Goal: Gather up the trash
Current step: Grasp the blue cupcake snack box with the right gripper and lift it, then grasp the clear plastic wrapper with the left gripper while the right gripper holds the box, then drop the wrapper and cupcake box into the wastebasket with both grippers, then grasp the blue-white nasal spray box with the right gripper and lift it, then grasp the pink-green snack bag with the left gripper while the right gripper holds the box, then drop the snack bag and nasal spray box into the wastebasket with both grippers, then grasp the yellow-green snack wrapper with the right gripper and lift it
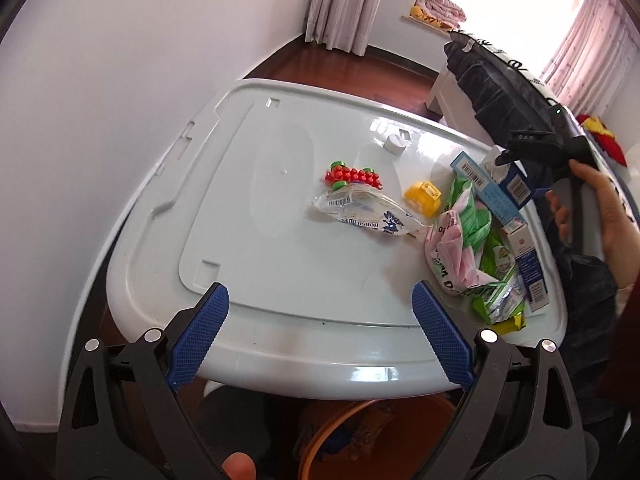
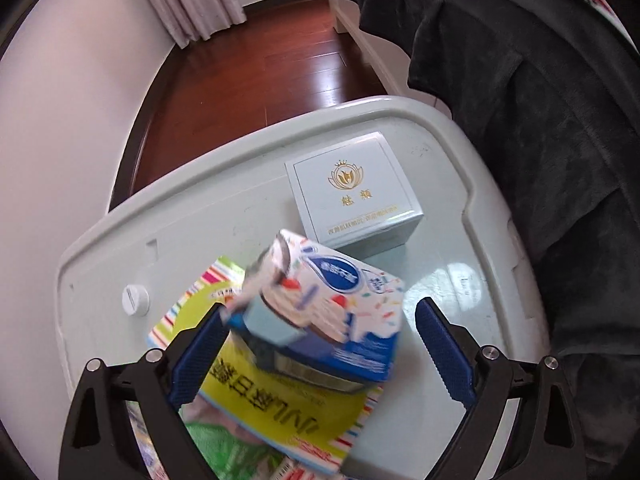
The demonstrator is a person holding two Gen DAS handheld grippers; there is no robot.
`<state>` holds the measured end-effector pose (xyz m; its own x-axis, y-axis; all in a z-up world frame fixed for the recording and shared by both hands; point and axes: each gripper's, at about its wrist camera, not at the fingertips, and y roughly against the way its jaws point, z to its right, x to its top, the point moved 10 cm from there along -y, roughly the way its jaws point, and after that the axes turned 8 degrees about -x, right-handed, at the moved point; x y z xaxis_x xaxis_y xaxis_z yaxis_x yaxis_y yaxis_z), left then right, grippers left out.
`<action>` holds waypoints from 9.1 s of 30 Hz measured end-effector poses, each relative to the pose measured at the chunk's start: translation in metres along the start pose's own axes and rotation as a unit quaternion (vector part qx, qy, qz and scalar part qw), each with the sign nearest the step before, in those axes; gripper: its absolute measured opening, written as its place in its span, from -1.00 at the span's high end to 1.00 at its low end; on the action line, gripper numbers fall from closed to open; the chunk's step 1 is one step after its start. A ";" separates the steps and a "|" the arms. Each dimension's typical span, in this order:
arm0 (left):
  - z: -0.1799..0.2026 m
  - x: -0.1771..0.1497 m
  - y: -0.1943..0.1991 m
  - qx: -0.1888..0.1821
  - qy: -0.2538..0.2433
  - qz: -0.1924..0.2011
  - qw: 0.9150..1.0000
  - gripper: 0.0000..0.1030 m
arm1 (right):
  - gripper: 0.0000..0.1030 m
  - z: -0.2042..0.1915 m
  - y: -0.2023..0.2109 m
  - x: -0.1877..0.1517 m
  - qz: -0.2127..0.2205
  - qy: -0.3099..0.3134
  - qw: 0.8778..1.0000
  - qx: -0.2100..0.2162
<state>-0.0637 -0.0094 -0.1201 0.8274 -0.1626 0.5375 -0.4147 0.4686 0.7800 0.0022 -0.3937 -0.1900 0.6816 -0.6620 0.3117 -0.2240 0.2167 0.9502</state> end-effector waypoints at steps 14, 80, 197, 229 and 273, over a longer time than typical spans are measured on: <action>-0.001 -0.005 -0.008 -0.001 0.004 -0.012 1.000 -0.76 | -0.31 0.013 0.009 -0.006 0.018 -0.065 0.995 0.072; 0.059 0.076 -0.077 -0.147 -0.383 -0.145 0.900 0.96 | -0.32 0.047 0.168 -0.172 0.052 0.057 0.965 0.251; 0.121 0.037 -0.144 0.032 -0.211 -0.162 0.964 -0.65 | -0.05 0.053 0.138 -0.196 0.044 0.254 0.942 0.216; 0.101 -0.055 0.065 0.025 -0.110 -0.068 0.991 0.66 | -0.06 0.041 0.202 -0.299 0.039 0.177 0.957 0.224; -0.018 -0.077 0.060 0.029 0.100 -0.072 0.992 -0.57 | -0.83 0.013 0.056 -0.187 0.000 0.052 0.998 -0.023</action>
<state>-0.1451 0.0471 -0.1203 0.9358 -0.0459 0.3495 -0.3031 0.4013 0.8643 -0.1474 -0.2671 -0.1952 0.7504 -0.5854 0.3069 -0.1925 0.2507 0.9487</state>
